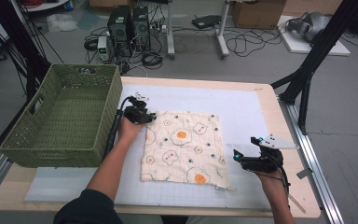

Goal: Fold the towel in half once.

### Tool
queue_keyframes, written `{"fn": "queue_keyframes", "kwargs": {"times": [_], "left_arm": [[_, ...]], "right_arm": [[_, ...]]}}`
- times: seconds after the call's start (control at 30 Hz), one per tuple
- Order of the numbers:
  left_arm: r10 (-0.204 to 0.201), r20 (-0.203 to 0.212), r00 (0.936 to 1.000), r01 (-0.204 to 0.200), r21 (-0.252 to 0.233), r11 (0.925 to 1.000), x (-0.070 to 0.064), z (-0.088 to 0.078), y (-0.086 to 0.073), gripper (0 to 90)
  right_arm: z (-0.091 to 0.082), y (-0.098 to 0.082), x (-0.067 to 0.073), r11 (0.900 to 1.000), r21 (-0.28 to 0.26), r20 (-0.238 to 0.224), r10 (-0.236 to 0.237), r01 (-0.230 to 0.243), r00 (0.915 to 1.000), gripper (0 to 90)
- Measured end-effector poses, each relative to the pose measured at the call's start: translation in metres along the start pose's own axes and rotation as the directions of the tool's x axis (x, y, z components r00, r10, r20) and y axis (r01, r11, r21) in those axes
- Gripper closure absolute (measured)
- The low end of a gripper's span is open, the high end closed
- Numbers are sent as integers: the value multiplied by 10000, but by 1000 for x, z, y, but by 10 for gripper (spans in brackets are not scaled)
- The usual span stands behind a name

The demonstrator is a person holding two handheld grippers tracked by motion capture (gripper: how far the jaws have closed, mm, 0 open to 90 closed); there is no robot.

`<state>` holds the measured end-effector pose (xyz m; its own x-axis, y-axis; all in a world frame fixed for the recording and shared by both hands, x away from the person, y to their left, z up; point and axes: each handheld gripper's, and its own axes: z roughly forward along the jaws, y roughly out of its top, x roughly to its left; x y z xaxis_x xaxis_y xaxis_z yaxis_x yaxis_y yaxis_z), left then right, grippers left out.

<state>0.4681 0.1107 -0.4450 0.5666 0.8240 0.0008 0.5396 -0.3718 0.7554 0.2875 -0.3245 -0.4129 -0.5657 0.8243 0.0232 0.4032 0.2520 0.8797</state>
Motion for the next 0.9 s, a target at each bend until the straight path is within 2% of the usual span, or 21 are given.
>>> {"fn": "queue_keyframes", "kwargs": {"times": [0.17,0.33,0.4,0.47,0.5,0.6,0.7,0.77,0.9], "left_arm": [[450,254,9987,-450,-1,9990,-6,0,1,840],[-240,340,9991,249,-271,9993,-3,-1,-3,858],[-380,402,9985,392,-297,9988,-1,-1,-3,858],[-301,403,9987,314,-317,9990,-1,-1,-3,858],[-253,403,9989,268,-367,9990,-1,-1,-3,858],[-458,421,9981,482,-563,9972,0,-2,-3,858],[-495,481,9976,527,-676,9963,0,-2,-3,859],[-484,501,9976,516,-659,9965,0,-3,-3,859],[-552,462,9974,587,-778,9952,1,-9,-1,859]], "right_arm": [[4,2,0,10000,54,-84,-11,12,10000,113],[18,8,-10,9996,287,20,28,-29,10000,113],[34,14,-19,9989,451,125,141,-147,9998,113],[48,20,-24,9975,638,249,291,-306,9993,114],[57,24,-27,9970,715,205,277,-291,9994,114],[83,37,-34,9927,1199,240,92,-120,9997,118],[107,47,-39,9864,1641,100,81,-96,9999,168],[122,51,-44,9837,1793,-12,168,-163,9999,245],[151,51,-51,9735,2169,91,724,-727,9973,335]]}}
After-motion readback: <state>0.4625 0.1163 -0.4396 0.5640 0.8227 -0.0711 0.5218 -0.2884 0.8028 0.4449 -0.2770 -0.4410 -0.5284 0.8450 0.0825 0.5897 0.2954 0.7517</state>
